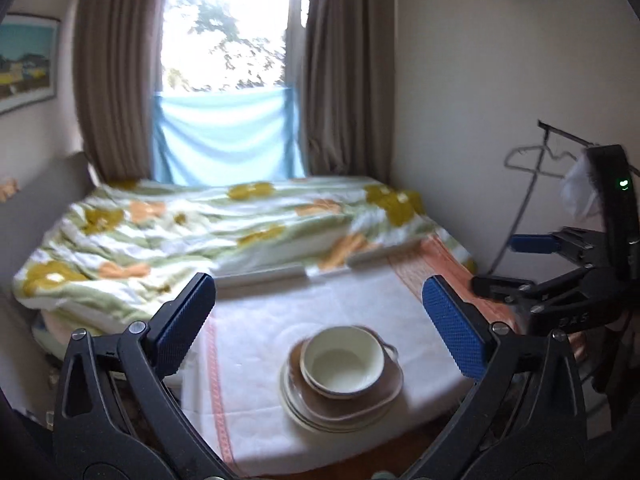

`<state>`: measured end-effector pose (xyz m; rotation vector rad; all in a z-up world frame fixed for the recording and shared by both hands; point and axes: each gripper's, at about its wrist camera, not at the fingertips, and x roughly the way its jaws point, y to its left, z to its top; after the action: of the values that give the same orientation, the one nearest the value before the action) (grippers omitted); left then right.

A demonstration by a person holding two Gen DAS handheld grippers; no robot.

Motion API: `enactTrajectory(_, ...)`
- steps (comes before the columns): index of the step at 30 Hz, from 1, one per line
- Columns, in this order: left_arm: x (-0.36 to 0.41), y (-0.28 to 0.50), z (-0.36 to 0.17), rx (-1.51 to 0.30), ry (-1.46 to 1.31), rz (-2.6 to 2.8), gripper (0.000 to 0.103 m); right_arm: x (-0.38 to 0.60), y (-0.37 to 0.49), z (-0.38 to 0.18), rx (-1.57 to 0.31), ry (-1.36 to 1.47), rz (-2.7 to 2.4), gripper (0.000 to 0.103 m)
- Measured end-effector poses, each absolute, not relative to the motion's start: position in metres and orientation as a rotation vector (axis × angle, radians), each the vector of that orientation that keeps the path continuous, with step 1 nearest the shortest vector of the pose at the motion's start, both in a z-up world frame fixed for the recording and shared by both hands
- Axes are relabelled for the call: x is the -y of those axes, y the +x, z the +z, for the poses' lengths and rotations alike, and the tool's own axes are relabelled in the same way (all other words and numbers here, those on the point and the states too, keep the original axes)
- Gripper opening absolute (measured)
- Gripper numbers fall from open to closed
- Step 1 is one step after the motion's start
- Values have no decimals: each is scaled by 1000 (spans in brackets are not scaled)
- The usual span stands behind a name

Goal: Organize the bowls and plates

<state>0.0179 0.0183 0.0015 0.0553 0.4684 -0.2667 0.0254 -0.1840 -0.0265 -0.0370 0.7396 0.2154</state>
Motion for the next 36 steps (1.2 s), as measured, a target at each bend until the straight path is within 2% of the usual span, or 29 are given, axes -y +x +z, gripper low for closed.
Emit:
enactTrajectory(6, -12, 2, 17, -413, -9, -185, 103, 199, 4, 9, -593, 3, 92, 102)
enactTrajectory(12, 1, -11, 11, -377, 2, -128, 103, 204, -9, 9, -511, 4, 29, 102)
enactTrajectory(36, 15, -16, 8, -395, 14, -94, 103, 215, -15, 9, -489, 31, 24, 102)
